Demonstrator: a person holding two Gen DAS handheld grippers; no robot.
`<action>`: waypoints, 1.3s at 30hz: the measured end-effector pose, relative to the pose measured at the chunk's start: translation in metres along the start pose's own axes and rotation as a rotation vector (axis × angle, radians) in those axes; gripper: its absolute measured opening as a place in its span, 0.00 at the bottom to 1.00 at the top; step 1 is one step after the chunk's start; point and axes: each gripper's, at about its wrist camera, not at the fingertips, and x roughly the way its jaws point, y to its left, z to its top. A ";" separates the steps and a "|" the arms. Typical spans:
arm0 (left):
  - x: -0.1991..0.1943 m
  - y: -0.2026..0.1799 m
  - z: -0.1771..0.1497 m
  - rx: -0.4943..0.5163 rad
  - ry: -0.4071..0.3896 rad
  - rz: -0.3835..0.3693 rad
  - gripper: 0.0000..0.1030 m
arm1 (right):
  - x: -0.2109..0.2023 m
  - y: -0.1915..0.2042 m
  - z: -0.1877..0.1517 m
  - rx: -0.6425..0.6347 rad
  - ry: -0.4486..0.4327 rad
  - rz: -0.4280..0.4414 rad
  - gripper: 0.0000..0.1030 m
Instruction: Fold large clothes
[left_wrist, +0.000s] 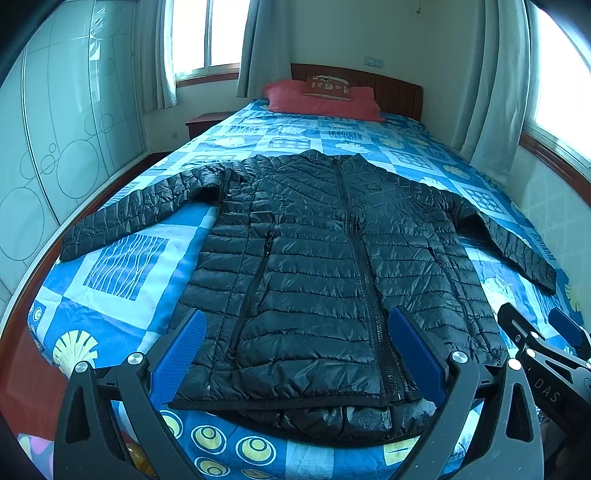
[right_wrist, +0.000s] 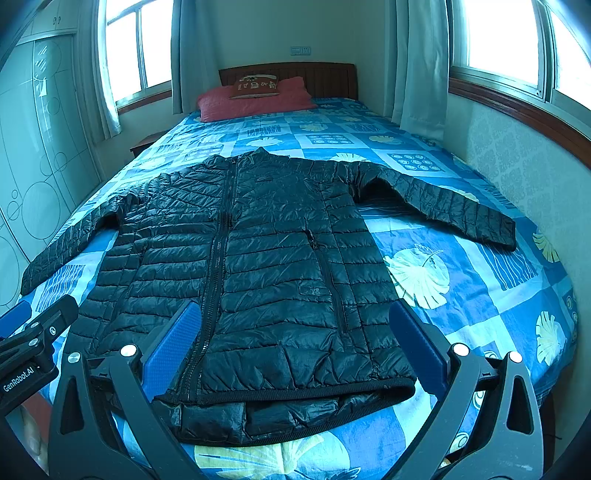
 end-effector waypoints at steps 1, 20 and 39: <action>0.000 0.001 0.000 -0.001 0.000 0.001 0.95 | 0.000 0.000 0.000 0.000 0.001 0.001 0.98; 0.000 0.000 0.000 -0.001 0.005 0.000 0.95 | 0.001 -0.001 0.000 -0.001 0.002 0.000 0.98; 0.004 0.002 -0.004 -0.007 0.011 0.005 0.95 | 0.001 0.000 -0.001 -0.003 0.005 0.001 0.98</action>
